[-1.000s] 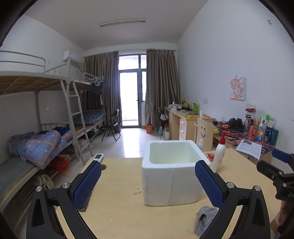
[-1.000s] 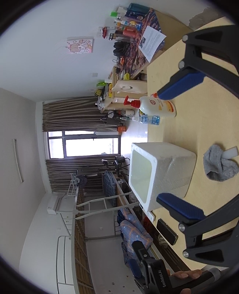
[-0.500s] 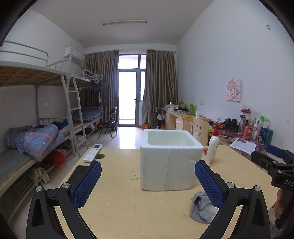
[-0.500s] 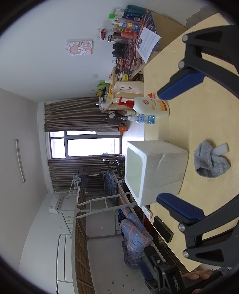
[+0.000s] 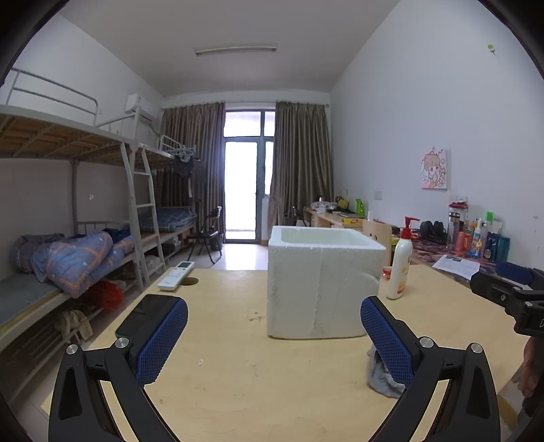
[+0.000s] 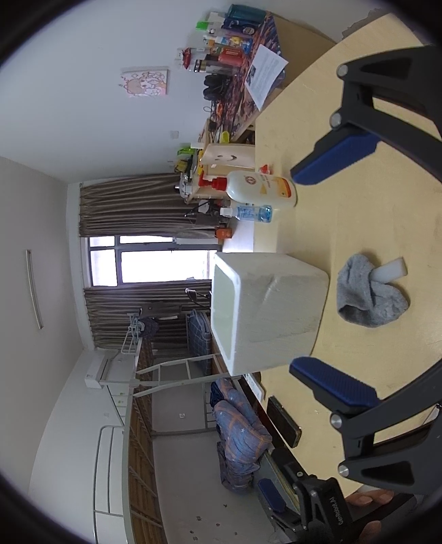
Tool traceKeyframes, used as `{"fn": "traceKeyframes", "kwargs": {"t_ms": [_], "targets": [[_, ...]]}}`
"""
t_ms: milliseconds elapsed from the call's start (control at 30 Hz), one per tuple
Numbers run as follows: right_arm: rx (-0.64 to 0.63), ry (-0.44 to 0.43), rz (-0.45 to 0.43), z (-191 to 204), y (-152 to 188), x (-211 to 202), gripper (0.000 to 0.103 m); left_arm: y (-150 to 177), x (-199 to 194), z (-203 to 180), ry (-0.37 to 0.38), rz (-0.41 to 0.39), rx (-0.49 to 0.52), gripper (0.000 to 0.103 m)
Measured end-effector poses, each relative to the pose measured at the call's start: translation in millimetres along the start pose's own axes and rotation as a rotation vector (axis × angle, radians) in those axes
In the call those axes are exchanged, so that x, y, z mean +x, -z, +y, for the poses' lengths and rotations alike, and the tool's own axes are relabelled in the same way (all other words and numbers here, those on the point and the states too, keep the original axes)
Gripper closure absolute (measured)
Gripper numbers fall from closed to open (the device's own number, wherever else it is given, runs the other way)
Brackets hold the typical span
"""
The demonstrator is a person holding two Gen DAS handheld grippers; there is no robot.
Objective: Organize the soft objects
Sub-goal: 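Withdraw both tools from the box toward the grey sock on the table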
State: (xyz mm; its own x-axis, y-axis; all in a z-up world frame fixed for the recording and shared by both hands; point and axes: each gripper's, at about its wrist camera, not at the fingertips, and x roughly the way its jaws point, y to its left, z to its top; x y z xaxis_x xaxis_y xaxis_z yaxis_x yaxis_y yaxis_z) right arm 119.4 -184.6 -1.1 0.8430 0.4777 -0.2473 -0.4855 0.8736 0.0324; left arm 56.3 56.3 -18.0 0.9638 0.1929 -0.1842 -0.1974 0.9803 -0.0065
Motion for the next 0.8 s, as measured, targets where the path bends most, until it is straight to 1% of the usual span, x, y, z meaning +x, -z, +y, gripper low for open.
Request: {"fn": "traceKeyframes", "kwargs": {"t_ms": [300,467,600,800], "targets": [[-0.031,-0.020,-0.005,2.9,24.3,-2.4,0.001,16.6,0.7,3.9,0.038,0.015,-0.011,0.001],[-0.024,-0.033,0.019,-0.4,34.6,1.2,0.001,23.8,2.4,4.6,0.053,0.037,-0.021,0.001],[-0.011,-0.033,0.044,-5.0,39.7,5.6,0.001,25.2,7.3,-1.6,0.091,0.057,-0.008,0.001],[-0.007,-0.035,0.080,-13.9,45.4,8.2,0.001,27.0,19.2,-19.6,0.178,0.107,0.024,0.001]]}}
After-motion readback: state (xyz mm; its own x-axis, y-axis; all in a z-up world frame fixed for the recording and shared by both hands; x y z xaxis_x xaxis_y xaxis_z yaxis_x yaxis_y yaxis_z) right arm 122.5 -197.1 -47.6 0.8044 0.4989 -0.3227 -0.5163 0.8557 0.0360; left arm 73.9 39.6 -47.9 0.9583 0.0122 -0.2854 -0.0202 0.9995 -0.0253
